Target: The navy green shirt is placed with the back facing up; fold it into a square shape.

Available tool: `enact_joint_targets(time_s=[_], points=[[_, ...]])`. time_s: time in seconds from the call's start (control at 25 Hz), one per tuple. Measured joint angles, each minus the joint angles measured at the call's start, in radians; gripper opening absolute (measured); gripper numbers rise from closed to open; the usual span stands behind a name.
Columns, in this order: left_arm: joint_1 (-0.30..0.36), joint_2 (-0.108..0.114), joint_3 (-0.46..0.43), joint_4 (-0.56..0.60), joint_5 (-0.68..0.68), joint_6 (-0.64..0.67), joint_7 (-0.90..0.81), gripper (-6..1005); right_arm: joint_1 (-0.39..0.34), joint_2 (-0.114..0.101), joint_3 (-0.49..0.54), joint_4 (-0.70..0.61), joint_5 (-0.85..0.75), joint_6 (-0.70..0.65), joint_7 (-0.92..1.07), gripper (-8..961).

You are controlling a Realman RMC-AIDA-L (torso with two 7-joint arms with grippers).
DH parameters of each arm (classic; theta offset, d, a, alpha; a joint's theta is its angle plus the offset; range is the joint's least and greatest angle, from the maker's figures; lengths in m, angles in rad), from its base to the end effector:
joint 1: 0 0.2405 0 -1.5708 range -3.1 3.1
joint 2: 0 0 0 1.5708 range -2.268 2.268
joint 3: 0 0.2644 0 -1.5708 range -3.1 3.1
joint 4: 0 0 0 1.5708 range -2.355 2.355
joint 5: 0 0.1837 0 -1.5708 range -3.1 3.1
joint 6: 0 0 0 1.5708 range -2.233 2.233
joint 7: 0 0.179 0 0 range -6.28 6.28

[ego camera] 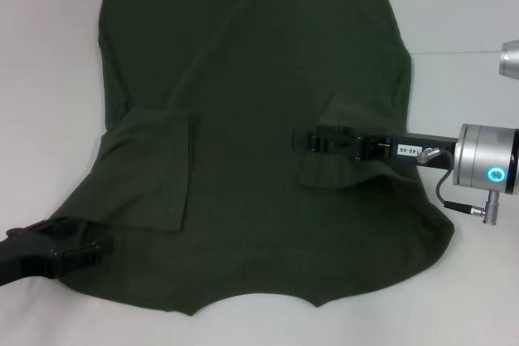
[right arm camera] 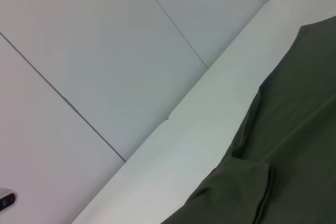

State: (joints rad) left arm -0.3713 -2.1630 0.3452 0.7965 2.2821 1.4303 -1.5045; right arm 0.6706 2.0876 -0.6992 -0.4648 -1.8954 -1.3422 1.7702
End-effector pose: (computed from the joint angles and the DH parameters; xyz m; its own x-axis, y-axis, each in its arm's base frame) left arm -0.3368 0.2915 -0.0191 0.6155 0.5986 0.5127 0.7836 -0.5343 -0.3171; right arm 0.2086 0.3686 -0.0602 0.4627 -0.6606 -0.5912 -0.7818 -0.6185 0.0792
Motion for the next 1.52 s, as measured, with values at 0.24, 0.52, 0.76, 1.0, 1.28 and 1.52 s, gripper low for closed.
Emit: enact_joint_targets(time_s=[0.24, 0.52, 0.76, 1.0, 1.28, 1.52], points=[[0.006, -0.002, -0.006, 0.039, 0.000, 0.026, -0.006, 888, -0.005, 0.000, 0.000, 0.000, 0.006, 0.000, -0.001, 896], [0.035, -0.005, -0.014, 0.099, 0.000, 0.075, -0.045, 887, -0.009, -0.001, 0.000, 0.000, 0.009, 0.005, -0.002, 896], [0.065, -0.007, -0.016, 0.158, 0.024, 0.145, -0.067, 888, -0.009, -0.002, 0.000, 0.000, 0.009, 0.009, -0.008, 895], [0.070, -0.009, -0.024, 0.161, 0.052, 0.092, -0.066, 888, -0.010, -0.001, 0.000, 0.000, 0.010, 0.012, -0.014, 895], [0.065, -0.009, -0.017, 0.151, 0.082, 0.058, -0.063, 887, -0.006, -0.001, 0.000, -0.002, 0.013, 0.016, -0.014, 894], [0.059, -0.009, 0.003, 0.145, 0.096, 0.058, -0.063, 887, -0.005, -0.001, 0.001, -0.003, 0.021, 0.021, -0.014, 894]])
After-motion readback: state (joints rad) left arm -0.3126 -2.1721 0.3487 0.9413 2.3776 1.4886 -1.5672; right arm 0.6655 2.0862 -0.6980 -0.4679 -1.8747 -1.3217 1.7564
